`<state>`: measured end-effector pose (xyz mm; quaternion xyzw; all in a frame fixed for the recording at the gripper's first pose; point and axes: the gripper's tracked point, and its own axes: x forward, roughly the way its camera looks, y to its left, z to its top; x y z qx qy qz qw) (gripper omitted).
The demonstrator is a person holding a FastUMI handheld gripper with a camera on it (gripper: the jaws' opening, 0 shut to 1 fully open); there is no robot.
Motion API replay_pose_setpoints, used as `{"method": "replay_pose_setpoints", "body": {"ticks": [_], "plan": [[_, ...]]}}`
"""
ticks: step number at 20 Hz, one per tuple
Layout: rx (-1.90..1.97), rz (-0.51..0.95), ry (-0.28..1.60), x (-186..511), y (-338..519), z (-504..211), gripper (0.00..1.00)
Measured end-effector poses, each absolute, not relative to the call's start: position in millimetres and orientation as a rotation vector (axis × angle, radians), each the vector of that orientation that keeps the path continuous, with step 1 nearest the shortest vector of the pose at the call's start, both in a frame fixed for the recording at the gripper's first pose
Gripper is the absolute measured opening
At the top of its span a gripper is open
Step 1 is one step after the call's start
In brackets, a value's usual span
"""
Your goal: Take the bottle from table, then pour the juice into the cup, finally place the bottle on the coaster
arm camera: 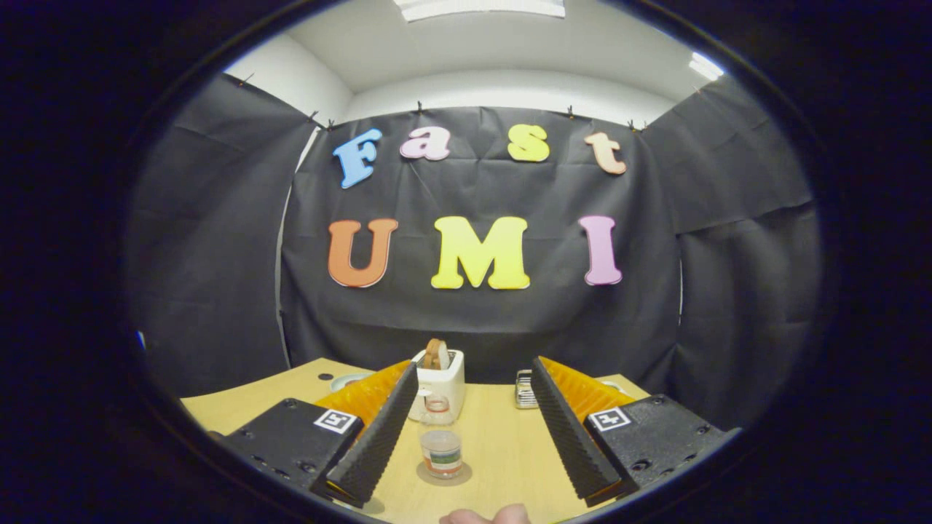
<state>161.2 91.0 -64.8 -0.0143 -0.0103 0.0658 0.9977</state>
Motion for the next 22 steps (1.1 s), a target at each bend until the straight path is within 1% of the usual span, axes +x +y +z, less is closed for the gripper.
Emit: {"method": "replay_pose_setpoints", "body": {"ticks": [3, 5, 10, 16, 22], "plan": [[-0.05, 0.094, -0.052, 110, 76, -41, 1.0], [-0.053, 0.098, -0.06, 77, 76, -36, 1.0], [-0.075, 0.088, -0.076, 25, 66, -34, 1.0], [-0.069, 0.056, -0.042, 5, 48, -54, 1.0], [-0.06, 0.067, -0.051, -4, 49, -44, 1.0]]}}
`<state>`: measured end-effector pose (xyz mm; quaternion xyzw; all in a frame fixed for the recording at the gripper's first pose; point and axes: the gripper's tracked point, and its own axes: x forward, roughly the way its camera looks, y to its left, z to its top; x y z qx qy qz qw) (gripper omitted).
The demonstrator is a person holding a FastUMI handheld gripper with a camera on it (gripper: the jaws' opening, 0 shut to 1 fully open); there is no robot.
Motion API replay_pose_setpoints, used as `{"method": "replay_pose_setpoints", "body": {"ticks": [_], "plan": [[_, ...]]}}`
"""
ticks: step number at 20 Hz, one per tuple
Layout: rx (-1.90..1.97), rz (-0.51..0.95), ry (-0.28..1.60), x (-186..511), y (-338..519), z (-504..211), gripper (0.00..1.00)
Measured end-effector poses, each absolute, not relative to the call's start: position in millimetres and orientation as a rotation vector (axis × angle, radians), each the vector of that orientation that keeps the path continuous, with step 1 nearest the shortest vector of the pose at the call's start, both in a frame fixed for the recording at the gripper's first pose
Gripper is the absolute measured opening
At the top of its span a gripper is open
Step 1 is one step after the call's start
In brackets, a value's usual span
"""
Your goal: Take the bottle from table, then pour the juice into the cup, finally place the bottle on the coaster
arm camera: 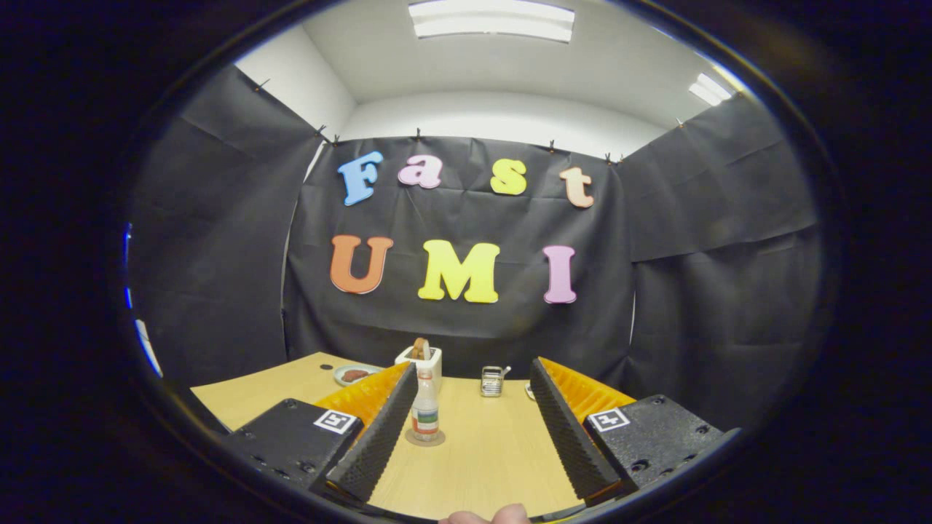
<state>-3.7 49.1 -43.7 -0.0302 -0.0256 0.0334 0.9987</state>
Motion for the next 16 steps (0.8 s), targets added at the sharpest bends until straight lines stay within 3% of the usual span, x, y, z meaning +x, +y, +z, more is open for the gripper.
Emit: {"method": "replay_pose_setpoints", "body": {"ticks": [16], "plan": [[-0.063, 0.078, -0.043, -2.5, 53.2, -47.9, 1.0]]}}
